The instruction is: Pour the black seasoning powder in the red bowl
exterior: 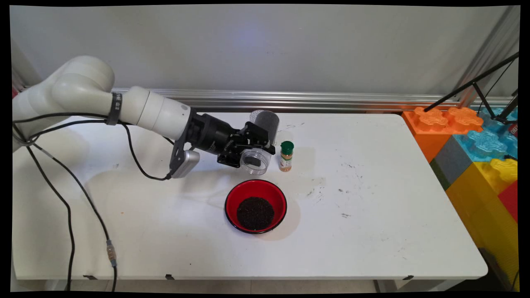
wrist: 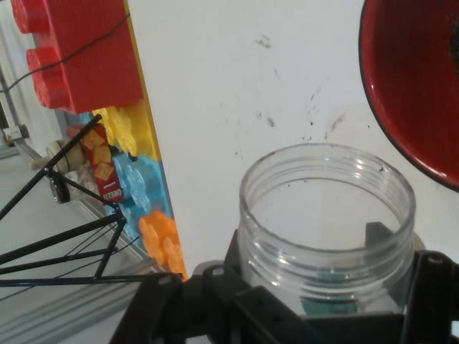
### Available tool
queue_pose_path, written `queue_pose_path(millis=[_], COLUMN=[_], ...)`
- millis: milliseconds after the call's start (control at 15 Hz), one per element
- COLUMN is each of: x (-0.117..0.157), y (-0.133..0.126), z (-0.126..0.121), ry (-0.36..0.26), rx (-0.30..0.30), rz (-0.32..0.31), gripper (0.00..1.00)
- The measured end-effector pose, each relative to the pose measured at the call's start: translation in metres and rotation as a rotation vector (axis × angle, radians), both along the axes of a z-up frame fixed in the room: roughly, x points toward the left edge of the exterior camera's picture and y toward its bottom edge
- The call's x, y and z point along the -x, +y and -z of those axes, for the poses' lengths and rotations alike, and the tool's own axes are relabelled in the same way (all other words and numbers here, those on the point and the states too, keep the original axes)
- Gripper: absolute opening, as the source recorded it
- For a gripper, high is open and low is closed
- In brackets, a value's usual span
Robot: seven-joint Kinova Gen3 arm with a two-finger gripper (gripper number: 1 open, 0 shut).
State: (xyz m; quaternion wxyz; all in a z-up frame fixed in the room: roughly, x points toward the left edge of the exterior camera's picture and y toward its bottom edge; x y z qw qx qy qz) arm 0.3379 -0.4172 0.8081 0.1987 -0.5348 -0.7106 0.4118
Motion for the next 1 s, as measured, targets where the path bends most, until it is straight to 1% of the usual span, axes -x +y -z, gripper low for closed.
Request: queue_pose_path(millis=[533,1000], x=[-0.001,0.000], y=[0.011,0.019], z=[0.001,0.005], ry=[-0.034,-0.054], rx=[0.111,0.186], rz=[0.051,0.077], gripper=[0.00,0.00])
